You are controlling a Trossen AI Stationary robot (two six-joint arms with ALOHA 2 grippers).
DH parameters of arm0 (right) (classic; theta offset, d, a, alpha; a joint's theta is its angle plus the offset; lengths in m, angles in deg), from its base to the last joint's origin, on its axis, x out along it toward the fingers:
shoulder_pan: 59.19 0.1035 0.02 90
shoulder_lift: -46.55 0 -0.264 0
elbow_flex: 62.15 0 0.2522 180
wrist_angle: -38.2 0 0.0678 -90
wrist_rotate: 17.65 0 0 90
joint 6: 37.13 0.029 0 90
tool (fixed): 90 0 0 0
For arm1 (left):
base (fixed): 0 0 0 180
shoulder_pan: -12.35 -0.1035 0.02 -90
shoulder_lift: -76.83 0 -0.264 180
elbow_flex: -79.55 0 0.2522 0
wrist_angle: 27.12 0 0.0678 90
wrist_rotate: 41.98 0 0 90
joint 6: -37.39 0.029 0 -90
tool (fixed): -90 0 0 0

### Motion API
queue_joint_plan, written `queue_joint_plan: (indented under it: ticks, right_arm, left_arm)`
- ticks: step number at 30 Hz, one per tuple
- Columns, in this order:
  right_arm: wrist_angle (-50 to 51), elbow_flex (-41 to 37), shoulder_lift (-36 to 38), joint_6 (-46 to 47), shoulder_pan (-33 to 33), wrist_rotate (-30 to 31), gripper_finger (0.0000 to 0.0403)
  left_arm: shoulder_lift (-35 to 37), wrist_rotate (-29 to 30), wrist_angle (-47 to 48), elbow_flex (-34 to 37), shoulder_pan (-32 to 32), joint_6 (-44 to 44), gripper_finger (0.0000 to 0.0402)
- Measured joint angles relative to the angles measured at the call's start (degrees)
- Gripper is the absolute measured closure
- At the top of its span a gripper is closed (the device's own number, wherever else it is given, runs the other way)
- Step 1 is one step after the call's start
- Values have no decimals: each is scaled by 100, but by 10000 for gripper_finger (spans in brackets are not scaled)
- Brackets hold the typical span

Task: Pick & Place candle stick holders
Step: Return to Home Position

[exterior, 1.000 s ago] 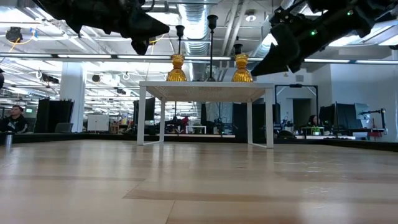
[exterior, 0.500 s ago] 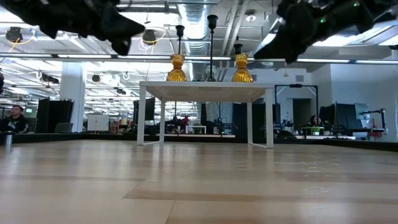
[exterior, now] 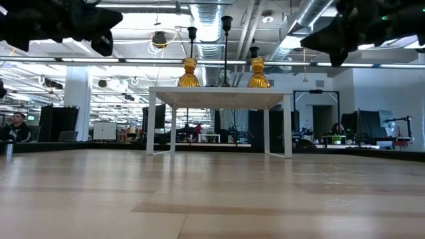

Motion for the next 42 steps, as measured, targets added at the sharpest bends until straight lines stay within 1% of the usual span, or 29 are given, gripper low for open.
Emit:
queue_joint_plan:
  ticks: [3,8,13,19,28,36,42]
  right_arm:
    - [61,-122,388,85,80,-2,403]
    - [551,-126,1003,149,156,-21,403]
    - [972,-126,1619,102,160,-79,403]
    - [1151,-126,2283,15,160,-92,403]
    - [1496,-124,2722,13,160,-57,403]
    - [1751,-124,3532,-63,160,-83,403]
    - [2032,-143,3520,-9,161,-85,403]
  left_arm:
    - [203,-1,14,37,0,0,395]
    - [436,-187,7,37,0,195,397]
    - [473,-186,12,37,0,198,395]
    - [468,-188,35,37,0,184,397]
    - [466,-188,36,37,0,177,396]
    - [466,-193,56,37,0,175,396]
    - [466,-199,50,53,0,175,395]
